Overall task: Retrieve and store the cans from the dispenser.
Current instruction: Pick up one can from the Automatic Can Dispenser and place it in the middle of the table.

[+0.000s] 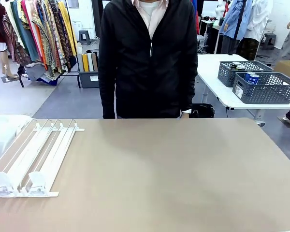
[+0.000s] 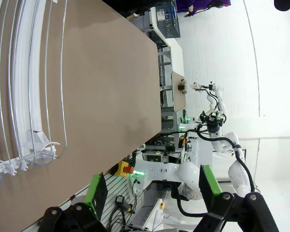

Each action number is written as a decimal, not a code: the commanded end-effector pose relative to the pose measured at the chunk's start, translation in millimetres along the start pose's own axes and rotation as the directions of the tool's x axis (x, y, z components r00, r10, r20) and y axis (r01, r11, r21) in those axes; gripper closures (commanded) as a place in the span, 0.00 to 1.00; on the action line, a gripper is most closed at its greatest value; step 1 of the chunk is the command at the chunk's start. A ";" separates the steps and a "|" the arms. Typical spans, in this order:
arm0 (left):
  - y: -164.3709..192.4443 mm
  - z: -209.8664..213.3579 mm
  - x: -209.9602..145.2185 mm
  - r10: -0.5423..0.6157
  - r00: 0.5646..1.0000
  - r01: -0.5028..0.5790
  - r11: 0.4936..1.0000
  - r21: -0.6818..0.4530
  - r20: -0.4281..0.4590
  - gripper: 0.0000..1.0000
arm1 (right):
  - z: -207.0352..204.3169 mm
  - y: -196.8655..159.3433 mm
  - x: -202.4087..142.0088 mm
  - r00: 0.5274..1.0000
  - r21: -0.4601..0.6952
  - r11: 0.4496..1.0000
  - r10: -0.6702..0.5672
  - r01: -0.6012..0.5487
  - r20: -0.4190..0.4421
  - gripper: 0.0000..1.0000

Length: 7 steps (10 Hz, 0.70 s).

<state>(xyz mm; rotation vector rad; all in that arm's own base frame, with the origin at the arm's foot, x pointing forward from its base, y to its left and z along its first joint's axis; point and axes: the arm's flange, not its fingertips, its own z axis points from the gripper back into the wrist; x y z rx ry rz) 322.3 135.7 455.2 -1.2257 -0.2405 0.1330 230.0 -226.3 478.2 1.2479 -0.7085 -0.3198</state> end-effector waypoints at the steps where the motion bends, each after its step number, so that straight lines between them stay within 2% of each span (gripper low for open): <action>1: -2.2 0.9 -2.0 0.010 1.000 -0.010 1.000 0.001 -0.008 0.00 | -2.8 2.1 1.8 1.000 0.026 0.999 0.019 -0.020 0.020 0.00; 7: -2.2 0.9 -2.0 0.010 1.000 -0.010 1.000 0.001 -0.008 0.00 | -2.8 2.1 1.8 1.000 0.026 0.999 0.019 -0.020 0.020 0.00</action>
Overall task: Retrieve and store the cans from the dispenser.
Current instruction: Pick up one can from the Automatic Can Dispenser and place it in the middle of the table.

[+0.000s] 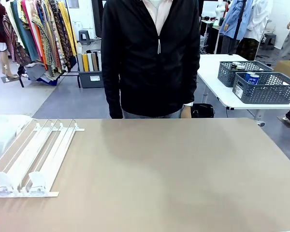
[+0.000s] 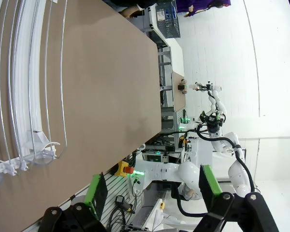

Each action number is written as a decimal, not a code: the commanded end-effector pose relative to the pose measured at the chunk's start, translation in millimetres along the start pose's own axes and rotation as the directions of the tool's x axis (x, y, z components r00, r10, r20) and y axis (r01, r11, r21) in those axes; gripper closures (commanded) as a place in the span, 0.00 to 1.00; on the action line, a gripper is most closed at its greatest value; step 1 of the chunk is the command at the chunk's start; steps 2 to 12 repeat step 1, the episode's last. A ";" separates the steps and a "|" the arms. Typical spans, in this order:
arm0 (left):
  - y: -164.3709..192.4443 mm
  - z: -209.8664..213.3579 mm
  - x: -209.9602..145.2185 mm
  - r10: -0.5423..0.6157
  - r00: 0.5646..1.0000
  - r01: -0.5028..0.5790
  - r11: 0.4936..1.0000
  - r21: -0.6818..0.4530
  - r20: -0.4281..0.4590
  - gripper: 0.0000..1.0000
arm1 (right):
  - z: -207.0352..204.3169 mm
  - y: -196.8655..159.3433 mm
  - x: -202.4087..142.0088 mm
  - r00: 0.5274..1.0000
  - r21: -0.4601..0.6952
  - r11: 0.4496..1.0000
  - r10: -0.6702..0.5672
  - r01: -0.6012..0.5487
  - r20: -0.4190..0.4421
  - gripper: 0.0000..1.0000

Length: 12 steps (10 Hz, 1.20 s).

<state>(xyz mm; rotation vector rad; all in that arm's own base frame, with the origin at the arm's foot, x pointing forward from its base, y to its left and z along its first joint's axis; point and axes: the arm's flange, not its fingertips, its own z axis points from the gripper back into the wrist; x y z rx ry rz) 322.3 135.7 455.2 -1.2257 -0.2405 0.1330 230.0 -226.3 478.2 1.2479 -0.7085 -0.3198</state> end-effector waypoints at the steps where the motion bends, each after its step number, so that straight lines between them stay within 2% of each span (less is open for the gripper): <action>1: -2.2 0.9 -2.0 0.010 1.000 -0.010 1.000 0.001 -0.008 0.00 | -2.8 2.1 1.8 1.000 0.026 0.999 0.019 -0.020 0.020 0.00; 12: -2.2 0.9 -2.0 0.010 1.000 -0.010 1.000 0.001 -0.008 0.00 | -2.8 2.1 1.8 1.000 0.026 0.999 0.019 -0.020 0.020 0.00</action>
